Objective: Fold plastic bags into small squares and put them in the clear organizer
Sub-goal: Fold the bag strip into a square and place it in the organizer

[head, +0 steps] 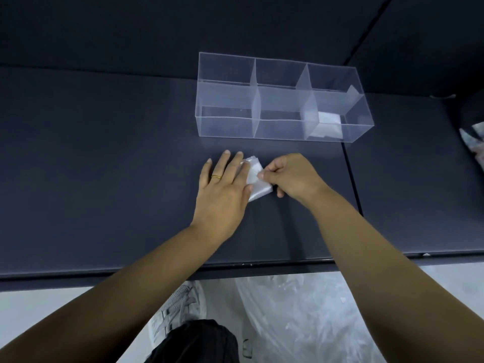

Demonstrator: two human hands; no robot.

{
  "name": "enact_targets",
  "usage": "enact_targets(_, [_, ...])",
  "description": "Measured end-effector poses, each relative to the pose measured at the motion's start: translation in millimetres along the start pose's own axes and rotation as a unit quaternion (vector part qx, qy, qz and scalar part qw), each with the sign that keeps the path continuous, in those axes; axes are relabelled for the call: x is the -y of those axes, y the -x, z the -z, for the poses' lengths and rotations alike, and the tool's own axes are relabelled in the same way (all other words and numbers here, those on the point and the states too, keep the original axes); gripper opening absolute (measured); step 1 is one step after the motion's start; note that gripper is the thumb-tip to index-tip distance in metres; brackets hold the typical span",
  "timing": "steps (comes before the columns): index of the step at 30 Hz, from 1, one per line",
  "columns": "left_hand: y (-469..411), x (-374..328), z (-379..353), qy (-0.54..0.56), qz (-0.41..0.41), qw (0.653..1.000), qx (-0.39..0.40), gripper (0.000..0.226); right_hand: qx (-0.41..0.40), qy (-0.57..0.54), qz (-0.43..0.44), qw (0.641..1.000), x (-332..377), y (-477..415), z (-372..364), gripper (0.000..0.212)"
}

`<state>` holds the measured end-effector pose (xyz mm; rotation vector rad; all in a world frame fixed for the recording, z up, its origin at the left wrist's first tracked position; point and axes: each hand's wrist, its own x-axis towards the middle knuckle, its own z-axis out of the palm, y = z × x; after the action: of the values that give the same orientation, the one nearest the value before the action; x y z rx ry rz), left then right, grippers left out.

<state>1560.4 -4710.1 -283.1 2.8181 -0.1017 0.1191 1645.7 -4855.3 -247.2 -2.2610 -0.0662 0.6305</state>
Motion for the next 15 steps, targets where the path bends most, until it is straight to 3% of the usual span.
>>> enact_targets(7, [-1.7, 3.7, -8.8, -0.067, 0.041, 0.993, 0.085, 0.072, -0.064, -0.016, -0.011, 0.998, 0.6, 5.0, -9.3, 0.012])
enact_targets(9, [-0.4, 4.0, -9.4, -0.066, 0.043, 0.993, 0.088, 0.075, -0.103, 0.034, 0.029, 0.994, -4.9, 14.7, -16.7, 0.010])
enact_targets(12, [-0.6, 3.5, -7.9, -0.062, 0.044, 0.993, 0.094, 0.081, -0.158, 0.146, 0.094, 0.972, -22.2, 29.1, -26.4, 0.027])
enact_targets(15, [-0.9, 3.5, -7.4, -0.069, 0.045, 0.992, 0.097, 0.083, -0.193, 0.158, 0.106, 0.963, -33.0, 33.5, -27.6, 0.024])
